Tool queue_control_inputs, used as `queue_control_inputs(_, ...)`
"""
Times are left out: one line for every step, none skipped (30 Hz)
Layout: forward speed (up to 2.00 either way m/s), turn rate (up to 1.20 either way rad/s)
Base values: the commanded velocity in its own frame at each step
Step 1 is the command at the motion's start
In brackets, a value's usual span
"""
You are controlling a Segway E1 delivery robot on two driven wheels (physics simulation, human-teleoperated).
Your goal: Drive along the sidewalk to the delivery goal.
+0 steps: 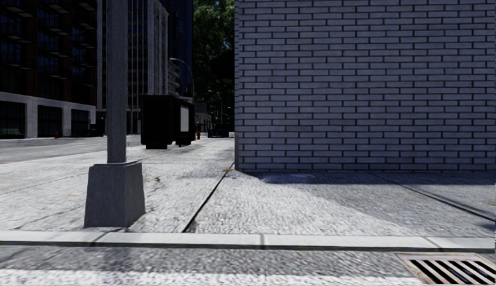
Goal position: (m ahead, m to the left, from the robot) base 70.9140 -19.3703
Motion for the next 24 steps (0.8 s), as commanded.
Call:
queue_control_inputs(2.0, 0.0)
queue_control_inputs(2.0, 0.0)
queue_control_inputs(2.0, 0.0)
queue_control_inputs(2.0, 0.0)
queue_control_inputs(2.0, 0.0)
queue_control_inputs(2.0, 0.0)
queue_control_inputs(2.0, 0.0)
queue_control_inputs(2.0, 0.0)
queue_control_inputs(2.0, 0.0)
queue_control_inputs(2.0, 0.0)
queue_control_inputs(2.0, 0.0)
queue_control_inputs(2.0, 0.0)
queue_control_inputs(2.0, 0.0)
queue_control_inputs(2.0, 0.0)
queue_control_inputs(2.0, 0.0)
queue_control_inputs(2.0, 0.0)
queue_control_inputs(2.0, 0.0)
queue_control_inputs(1.97, 0.0)
queue_control_inputs(1.97, 0.0)
queue_control_inputs(1.91, 0.0)
queue_control_inputs(1.76, 0.0)
queue_control_inputs(1.64, 0.07)
queue_control_inputs(1.64, 0.07)
queue_control_inputs(1.56, 0.15)
